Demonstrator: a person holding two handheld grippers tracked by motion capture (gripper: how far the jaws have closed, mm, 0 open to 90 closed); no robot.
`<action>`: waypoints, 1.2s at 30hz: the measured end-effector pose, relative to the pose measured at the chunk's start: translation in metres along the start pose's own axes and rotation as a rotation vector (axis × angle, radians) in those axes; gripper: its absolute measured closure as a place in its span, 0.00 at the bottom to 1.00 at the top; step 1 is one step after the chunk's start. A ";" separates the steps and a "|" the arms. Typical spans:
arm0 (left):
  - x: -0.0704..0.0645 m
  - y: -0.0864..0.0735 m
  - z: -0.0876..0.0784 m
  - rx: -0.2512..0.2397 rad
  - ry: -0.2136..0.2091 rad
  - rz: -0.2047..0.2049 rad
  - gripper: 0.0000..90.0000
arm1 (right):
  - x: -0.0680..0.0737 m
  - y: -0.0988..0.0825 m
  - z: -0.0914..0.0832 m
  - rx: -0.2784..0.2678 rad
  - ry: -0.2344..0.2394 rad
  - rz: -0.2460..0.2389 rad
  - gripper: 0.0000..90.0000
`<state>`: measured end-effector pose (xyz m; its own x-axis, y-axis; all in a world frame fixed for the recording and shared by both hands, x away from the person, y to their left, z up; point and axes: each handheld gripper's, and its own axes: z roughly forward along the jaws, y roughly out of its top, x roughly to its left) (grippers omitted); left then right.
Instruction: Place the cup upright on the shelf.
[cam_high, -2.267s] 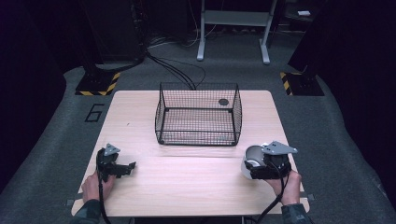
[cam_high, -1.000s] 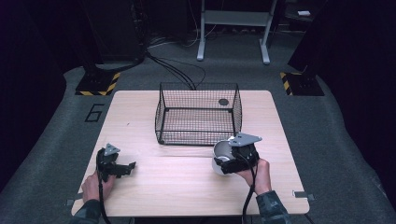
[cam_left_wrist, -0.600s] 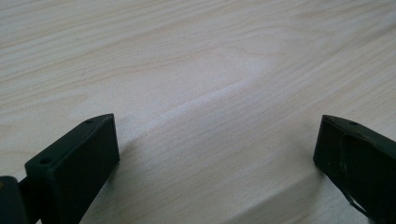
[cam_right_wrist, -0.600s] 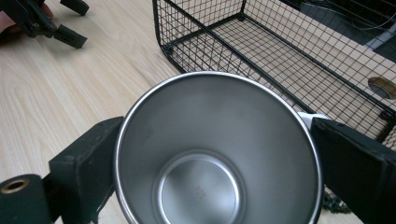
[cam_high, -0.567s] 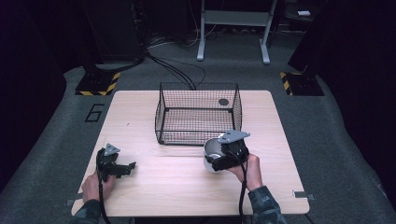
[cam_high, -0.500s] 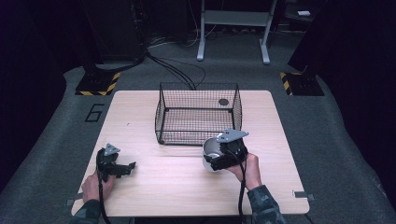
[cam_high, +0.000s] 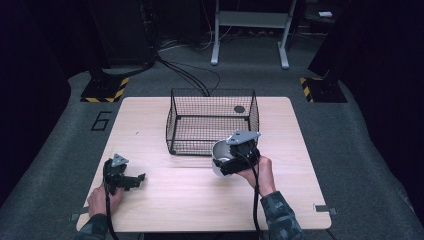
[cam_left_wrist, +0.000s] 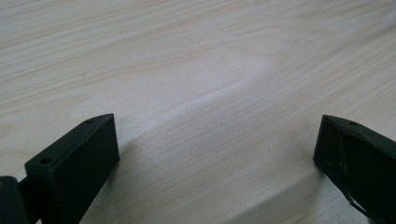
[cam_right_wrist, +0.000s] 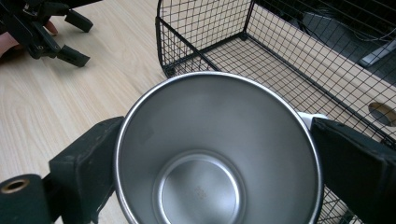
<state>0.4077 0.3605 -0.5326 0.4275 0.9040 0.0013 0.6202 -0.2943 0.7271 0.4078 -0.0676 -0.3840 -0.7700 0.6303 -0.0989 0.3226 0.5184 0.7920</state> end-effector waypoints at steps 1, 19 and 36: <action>0.000 0.000 0.000 0.000 0.000 0.000 0.00 | 0.000 0.001 0.000 0.002 0.001 0.002 0.06; 0.000 0.000 0.000 0.000 0.000 0.001 0.00 | -0.012 0.026 -0.007 -0.027 -0.013 0.011 0.07; 0.000 0.000 0.000 0.000 0.000 0.000 0.00 | -0.033 0.048 -0.010 -0.052 -0.029 0.023 0.07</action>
<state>0.4077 0.3606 -0.5325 0.4278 0.9038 0.0016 0.6203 -0.2949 0.7268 0.4430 -0.0698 -0.3369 -0.7464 0.6584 -0.0969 0.3106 0.4734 0.8243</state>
